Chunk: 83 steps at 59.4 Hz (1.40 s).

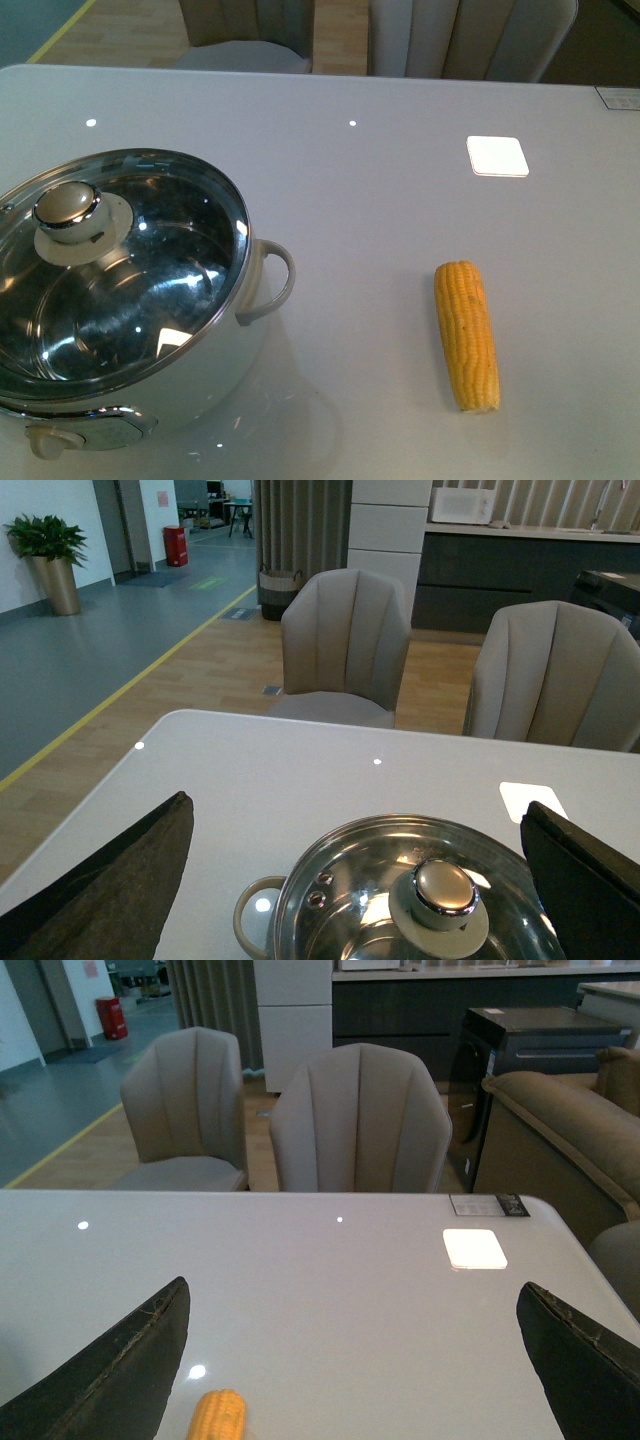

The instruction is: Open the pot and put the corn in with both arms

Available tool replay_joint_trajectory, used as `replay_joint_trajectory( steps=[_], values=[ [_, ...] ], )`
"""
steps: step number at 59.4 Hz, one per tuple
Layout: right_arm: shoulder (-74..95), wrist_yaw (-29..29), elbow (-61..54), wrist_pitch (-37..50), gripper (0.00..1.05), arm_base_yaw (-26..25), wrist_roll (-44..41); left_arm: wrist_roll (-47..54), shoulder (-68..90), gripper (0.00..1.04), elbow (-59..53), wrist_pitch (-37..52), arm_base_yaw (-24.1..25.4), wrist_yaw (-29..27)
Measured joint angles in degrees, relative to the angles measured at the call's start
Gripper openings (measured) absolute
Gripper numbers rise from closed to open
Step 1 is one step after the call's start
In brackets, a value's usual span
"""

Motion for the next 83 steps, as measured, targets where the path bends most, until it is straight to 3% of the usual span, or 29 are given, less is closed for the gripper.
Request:
replay_joint_trajectory(
  steps=[32,40,50,59,66,71,83],
  values=[
    [0.0,0.0,0.0,0.0,0.96,0.0,0.0,-0.2,0.2,0.98,0.1,-0.3,0.0,-0.1],
    [0.0,0.0,0.0,0.0,0.96,0.0,0.0,-14.2,10.2,0.98,6.6,-19.2,-1.2,-0.2],
    [0.0,0.0,0.0,0.0,0.96,0.0,0.0,-20.0,12.5,0.98,7.1,-20.5,-2.7,0.9],
    [0.0,0.0,0.0,0.0,0.96,0.0,0.0,-20.0,22.5,0.98,7.2,-9.6,-7.6,-2.7],
    [0.0,0.0,0.0,0.0,0.96,0.0,0.0,-19.3,35.5,0.98,7.2,3.0,-12.4,-5.3],
    [0.0,0.0,0.0,0.0,0.96,0.0,0.0,-18.1,51.6,0.98,8.5,16.8,-16.3,-7.2],
    [0.0,0.0,0.0,0.0,0.96,0.0,0.0,-15.8,73.0,0.98,12.1,32.7,-18.2,-8.0]
  ],
)
